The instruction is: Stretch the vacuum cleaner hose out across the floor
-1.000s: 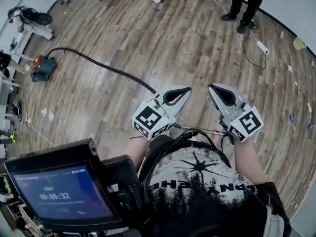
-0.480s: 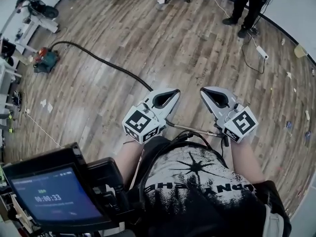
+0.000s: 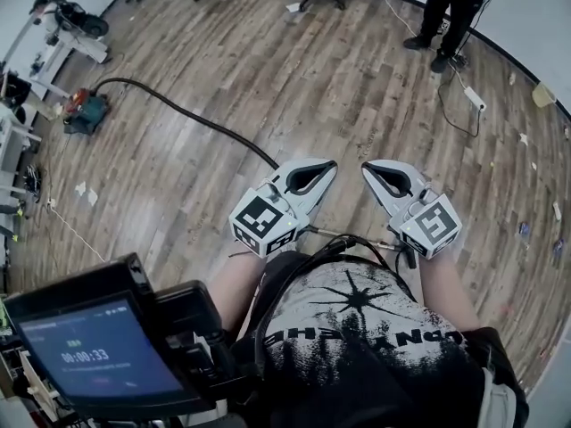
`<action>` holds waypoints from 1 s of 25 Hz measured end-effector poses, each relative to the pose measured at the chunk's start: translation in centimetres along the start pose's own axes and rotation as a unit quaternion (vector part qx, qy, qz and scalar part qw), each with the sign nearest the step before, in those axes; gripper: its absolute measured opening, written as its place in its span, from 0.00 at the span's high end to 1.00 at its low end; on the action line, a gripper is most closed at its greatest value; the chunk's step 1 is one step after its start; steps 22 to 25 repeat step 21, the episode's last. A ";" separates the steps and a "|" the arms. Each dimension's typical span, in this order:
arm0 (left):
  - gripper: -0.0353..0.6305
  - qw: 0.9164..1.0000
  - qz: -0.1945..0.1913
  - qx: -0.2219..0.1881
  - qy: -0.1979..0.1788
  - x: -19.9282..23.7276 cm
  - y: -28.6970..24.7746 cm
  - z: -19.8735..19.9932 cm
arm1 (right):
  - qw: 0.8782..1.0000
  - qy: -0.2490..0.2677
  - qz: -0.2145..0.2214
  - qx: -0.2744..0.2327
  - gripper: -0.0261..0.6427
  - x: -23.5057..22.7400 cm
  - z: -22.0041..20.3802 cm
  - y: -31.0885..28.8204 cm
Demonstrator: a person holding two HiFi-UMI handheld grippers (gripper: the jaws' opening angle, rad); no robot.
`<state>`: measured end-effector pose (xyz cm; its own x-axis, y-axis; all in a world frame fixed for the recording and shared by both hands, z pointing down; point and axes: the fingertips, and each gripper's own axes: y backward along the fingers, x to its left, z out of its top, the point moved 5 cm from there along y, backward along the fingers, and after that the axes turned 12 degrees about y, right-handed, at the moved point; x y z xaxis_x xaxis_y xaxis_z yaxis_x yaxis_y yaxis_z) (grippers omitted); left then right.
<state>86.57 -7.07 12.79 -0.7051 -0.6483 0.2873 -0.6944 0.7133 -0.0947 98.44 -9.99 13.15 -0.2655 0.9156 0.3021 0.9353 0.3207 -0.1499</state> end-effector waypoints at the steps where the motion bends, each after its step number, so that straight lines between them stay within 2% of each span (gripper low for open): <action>1: 0.95 1.000 0.001 0.000 0.000 0.0 0.0 -0.1 | 1.000 0.000 0.001 -0.001 0.95 0.0 0.0 -0.1; 5: 0.95 1.000 0.003 -0.002 -0.002 0.1 0.7 -0.3 | 1.000 0.006 0.006 0.000 0.95 0.5 -0.1 -0.7; 9: 0.95 1.000 0.003 -0.019 0.023 0.3 1.0 0.4 | 1.000 0.009 0.012 0.005 0.95 0.5 -0.1 -1.1; 14: 0.95 1.000 0.013 -0.014 0.011 0.5 1.1 0.4 | 1.000 0.010 0.012 0.004 0.95 0.3 -0.2 -1.1; 18: 0.95 1.000 0.016 -0.015 0.017 0.5 0.9 0.1 | 0.999 0.025 0.005 0.028 0.95 0.0 0.0 -1.1; 25: 0.95 1.000 0.016 -0.014 0.022 0.6 0.8 0.0 | 0.999 0.031 0.007 0.028 0.95 0.0 0.2 -1.2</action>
